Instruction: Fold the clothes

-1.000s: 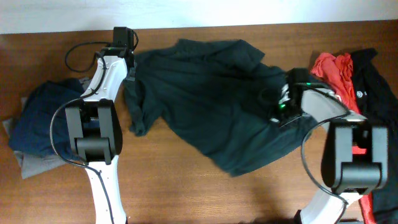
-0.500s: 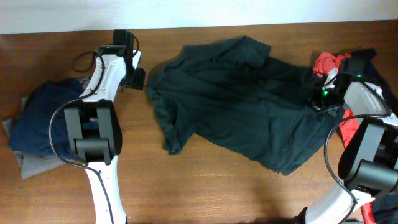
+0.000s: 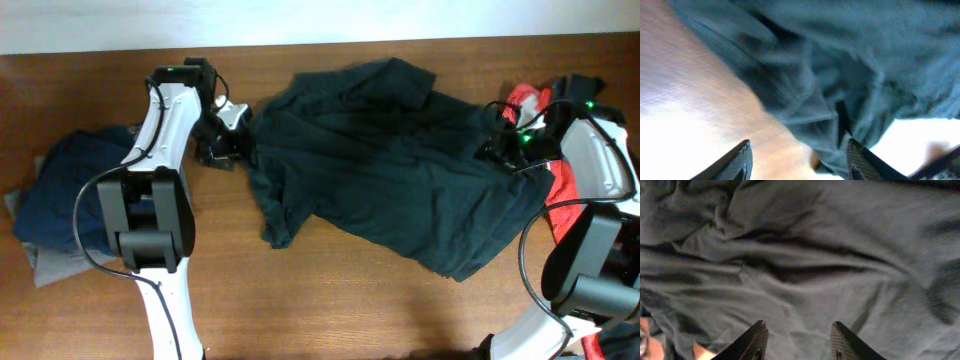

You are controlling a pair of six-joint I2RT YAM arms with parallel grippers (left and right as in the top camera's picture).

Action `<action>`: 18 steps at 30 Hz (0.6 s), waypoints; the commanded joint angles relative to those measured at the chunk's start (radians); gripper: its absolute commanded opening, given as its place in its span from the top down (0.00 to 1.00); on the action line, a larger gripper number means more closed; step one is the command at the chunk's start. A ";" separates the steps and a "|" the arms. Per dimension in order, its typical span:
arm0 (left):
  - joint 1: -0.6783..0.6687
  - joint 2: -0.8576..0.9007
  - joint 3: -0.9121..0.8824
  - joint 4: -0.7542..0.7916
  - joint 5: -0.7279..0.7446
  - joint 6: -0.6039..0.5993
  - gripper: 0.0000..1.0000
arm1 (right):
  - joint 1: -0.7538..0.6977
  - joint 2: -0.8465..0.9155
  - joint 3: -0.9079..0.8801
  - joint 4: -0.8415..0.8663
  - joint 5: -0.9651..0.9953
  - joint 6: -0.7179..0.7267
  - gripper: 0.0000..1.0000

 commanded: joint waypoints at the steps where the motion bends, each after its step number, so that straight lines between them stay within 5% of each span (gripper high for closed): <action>1: -0.050 -0.029 -0.029 -0.005 0.043 0.003 0.41 | 0.041 -0.021 0.012 -0.026 -0.021 -0.022 0.54; 9: -0.174 -0.029 -0.216 0.084 -0.029 -0.050 0.44 | 0.133 -0.021 0.012 -0.062 -0.015 -0.044 0.54; 13: -0.181 -0.029 -0.232 0.092 -0.058 -0.093 0.55 | 0.158 -0.021 0.012 -0.062 -0.013 -0.044 0.53; 18: -0.180 -0.041 -0.230 0.089 -0.061 -0.093 0.99 | 0.163 -0.021 0.012 -0.063 -0.013 -0.044 0.53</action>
